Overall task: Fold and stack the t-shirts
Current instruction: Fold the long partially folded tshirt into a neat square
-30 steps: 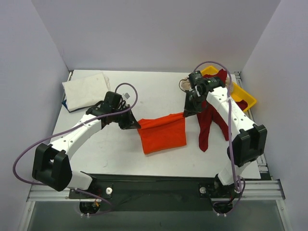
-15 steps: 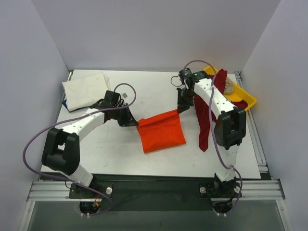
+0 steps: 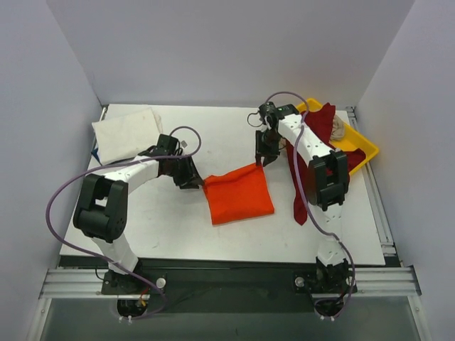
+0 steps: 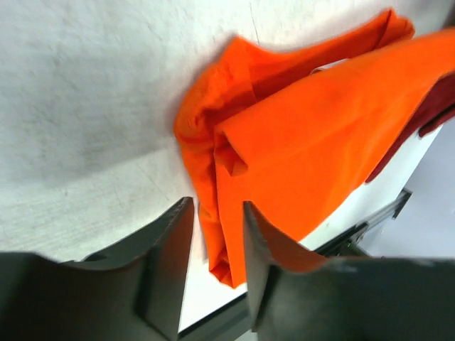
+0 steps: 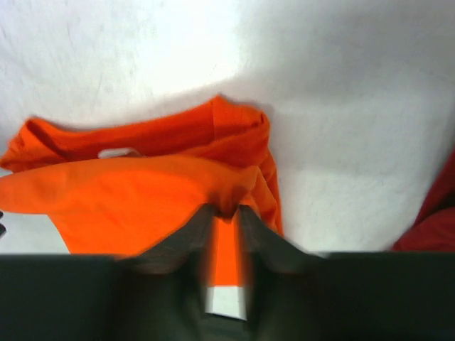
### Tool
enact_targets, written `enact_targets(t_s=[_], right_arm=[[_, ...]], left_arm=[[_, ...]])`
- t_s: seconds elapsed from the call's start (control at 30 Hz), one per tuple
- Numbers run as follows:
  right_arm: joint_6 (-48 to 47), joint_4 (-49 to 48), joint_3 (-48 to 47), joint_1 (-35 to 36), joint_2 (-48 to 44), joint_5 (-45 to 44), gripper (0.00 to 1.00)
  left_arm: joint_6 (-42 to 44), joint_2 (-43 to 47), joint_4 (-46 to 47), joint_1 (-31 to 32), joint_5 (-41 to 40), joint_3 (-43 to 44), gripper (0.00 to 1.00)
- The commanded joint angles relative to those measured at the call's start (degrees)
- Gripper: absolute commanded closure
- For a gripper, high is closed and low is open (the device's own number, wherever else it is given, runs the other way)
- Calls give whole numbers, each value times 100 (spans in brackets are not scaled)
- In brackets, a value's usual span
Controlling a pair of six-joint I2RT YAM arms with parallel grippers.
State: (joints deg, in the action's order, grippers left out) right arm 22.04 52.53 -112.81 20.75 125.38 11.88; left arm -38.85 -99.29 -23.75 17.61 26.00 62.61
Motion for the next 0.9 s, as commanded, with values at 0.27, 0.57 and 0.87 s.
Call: enact_targets(t_s=[0.27,0.57,0.87], right_arm=[[-323,178,-558,-151,-162,-36,40],[-350,-76,768,349,-1305,121,40],[168,-971,2253,939,-1341,587,41]], left_arm=[[334,102,316,-73,-517,315,34],[-157,814,2695,-73,607,-1626,30],[-904,376,5159,-73,1390,-2692,27]])
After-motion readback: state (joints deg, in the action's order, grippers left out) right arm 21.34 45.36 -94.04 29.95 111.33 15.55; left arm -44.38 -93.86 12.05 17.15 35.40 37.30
